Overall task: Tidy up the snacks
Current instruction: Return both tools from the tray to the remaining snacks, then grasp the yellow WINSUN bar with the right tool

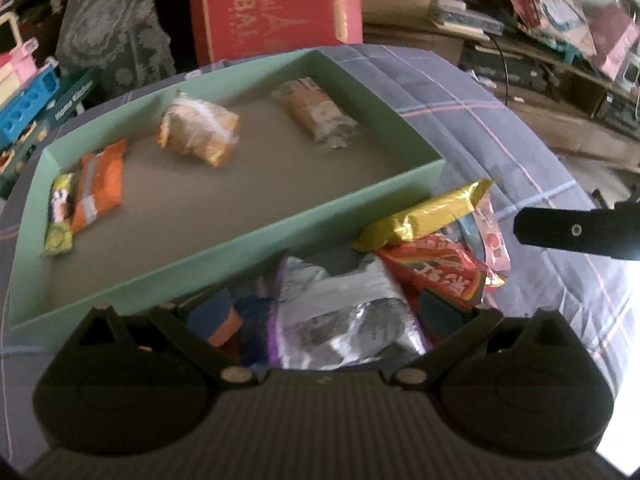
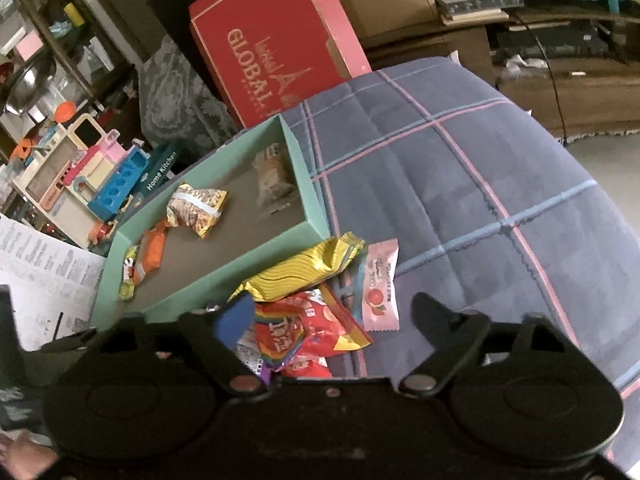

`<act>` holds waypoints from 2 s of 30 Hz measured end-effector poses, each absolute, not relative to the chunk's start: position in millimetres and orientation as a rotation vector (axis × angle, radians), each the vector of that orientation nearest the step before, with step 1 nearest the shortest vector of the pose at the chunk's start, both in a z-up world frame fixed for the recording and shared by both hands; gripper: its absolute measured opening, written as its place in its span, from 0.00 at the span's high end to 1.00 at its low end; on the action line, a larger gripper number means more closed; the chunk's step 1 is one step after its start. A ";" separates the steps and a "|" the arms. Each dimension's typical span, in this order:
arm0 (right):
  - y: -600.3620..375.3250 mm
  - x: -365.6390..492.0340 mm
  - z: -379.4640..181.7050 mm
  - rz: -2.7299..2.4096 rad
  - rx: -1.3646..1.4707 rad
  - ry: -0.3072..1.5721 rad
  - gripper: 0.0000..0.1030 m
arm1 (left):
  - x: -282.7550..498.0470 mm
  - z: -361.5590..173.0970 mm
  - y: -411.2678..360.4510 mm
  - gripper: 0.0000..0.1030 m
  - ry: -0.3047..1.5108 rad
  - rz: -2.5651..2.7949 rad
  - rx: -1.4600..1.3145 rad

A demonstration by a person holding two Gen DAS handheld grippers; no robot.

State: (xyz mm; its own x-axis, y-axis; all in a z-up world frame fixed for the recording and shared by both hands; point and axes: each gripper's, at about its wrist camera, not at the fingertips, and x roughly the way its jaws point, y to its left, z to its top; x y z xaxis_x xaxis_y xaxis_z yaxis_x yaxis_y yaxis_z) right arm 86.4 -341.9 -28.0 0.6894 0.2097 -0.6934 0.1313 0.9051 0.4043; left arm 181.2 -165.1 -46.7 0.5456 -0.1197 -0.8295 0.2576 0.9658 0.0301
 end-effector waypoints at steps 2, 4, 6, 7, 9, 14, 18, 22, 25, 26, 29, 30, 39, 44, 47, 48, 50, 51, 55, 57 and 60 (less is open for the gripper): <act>-340.7 88.4 -31.3 0.053 0.450 0.824 0.27 | 184.9 -52.0 -172.0 0.00 0.973 -0.223 0.168; -336.8 93.7 -35.4 0.063 0.445 0.836 0.34 | 187.3 -56.8 -175.2 0.00 0.982 -0.222 0.174; -334.2 97.6 -38.5 0.075 0.447 0.846 0.38 | 188.2 -62.8 -174.4 0.00 0.995 -0.220 0.186; -332.5 100.4 -40.7 0.081 0.450 0.852 0.39 | 188.3 -66.9 -172.7 0.00 1.008 -0.216 0.193; -327.6 106.1 -44.2 0.091 0.449 0.861 0.39 | 187.7 -72.8 -165.7 0.00 1.029 -0.209 0.193; -319.9 124.2 -55.4 0.109 0.443 0.889 0.39 | 183.0 -76.0 -147.8 0.00 1.034 -0.218 0.175; -312.1 135.1 -64.0 0.125 0.427 0.908 0.39 | 182.0 -75.8 -142.1 0.00 1.034 -0.228 0.166; -301.1 137.9 -69.0 0.157 0.406 0.925 0.39 | 180.1 -75.2 -136.8 0.00 1.031 -0.241 0.149; -296.4 132.9 -68.4 0.165 0.376 0.918 0.43 | 176.2 -74.5 -128.7 0.00 1.024 -0.251 0.131; -295.3 130.6 -68.1 0.172 0.367 0.920 0.49 | 175.7 -74.8 -126.2 0.00 1.026 -0.251 0.122; -290.1 120.5 -69.7 0.185 0.349 0.929 0.59 | 172.7 -74.4 -115.8 0.00 1.030 -0.246 0.088; -288.7 116.0 -69.5 0.187 0.351 0.928 0.60 | 171.7 -73.8 -113.2 0.00 1.029 -0.245 0.078; -306.6 93.0 -72.1 0.129 0.425 0.914 0.62 | 174.2 -69.1 -126.5 0.00 1.033 -0.277 0.076; -312.9 95.4 -72.2 0.123 0.488 0.930 0.61 | 179.1 -71.1 -147.6 0.00 1.016 -0.277 0.125; -317.2 99.8 -69.1 0.125 0.531 0.916 0.61 | 183.2 -81.1 -145.8 0.02 1.041 -0.239 0.142; -318.0 103.0 -67.8 0.126 0.551 0.909 0.60 | 182.3 -81.3 -143.2 0.02 1.029 -0.235 0.139; -317.9 109.9 -66.8 0.130 0.576 0.904 0.60 | 181.6 -81.2 -136.2 0.01 1.038 -0.230 0.123; -316.9 114.9 -67.4 0.130 0.588 0.902 0.58 | 181.7 -81.0 -132.4 0.01 1.041 -0.230 0.112; -312.0 132.1 -73.6 0.102 0.614 0.896 0.53 | 180.9 -80.2 -117.5 0.01 1.049 -0.227 0.080; -311.4 138.7 -78.6 0.072 0.641 0.897 0.49 | 179.9 -80.2 -110.8 0.00 1.049 -0.224 0.074; -309.7 143.7 -85.8 0.045 0.672 0.872 0.48 | 181.0 -81.0 -102.1 0.00 1.059 -0.226 0.054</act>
